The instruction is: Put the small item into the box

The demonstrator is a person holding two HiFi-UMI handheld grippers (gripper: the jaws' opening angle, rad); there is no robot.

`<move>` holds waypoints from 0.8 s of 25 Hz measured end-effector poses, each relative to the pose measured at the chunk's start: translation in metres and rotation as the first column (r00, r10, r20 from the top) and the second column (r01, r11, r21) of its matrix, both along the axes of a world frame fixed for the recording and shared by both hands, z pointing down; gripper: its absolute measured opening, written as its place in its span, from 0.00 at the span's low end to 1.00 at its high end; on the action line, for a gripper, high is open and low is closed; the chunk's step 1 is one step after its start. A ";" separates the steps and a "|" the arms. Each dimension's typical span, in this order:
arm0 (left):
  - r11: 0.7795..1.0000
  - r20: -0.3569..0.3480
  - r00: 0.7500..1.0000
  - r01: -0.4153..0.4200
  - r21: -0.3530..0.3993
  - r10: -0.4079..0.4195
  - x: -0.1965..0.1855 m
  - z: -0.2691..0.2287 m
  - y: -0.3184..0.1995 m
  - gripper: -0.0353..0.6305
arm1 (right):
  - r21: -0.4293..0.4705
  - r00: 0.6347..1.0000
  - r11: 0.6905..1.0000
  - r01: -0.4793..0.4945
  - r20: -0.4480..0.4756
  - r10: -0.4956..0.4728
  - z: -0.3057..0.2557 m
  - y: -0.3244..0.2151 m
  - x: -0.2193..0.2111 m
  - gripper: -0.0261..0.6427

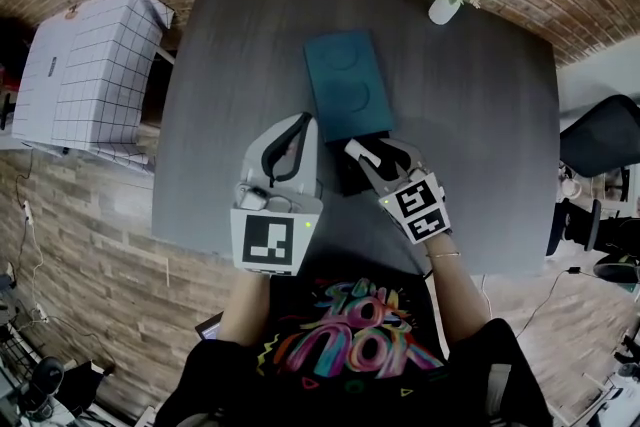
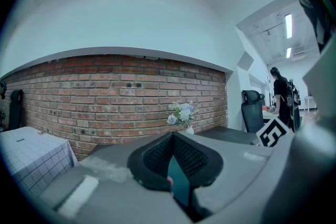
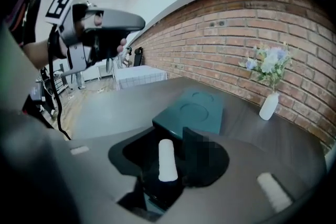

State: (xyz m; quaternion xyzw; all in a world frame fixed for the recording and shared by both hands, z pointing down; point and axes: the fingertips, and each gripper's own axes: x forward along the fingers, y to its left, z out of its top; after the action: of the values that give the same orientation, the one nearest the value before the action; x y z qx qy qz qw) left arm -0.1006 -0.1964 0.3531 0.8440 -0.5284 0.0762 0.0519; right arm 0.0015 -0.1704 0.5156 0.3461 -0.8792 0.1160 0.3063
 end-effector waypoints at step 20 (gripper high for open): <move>0.998 0.007 1.000 -0.010 0.055 0.009 0.005 -0.029 0.026 0.06 | 0.375 0.955 0.903 -0.210 0.278 0.107 -0.199 -0.002 0.049 0.22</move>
State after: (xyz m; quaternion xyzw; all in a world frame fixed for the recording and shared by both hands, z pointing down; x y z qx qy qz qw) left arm -0.0959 -0.1702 0.3239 0.8473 -0.5265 0.0649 0.0266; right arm 0.0507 -0.1720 0.3166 0.4548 -0.8844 0.0014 0.1049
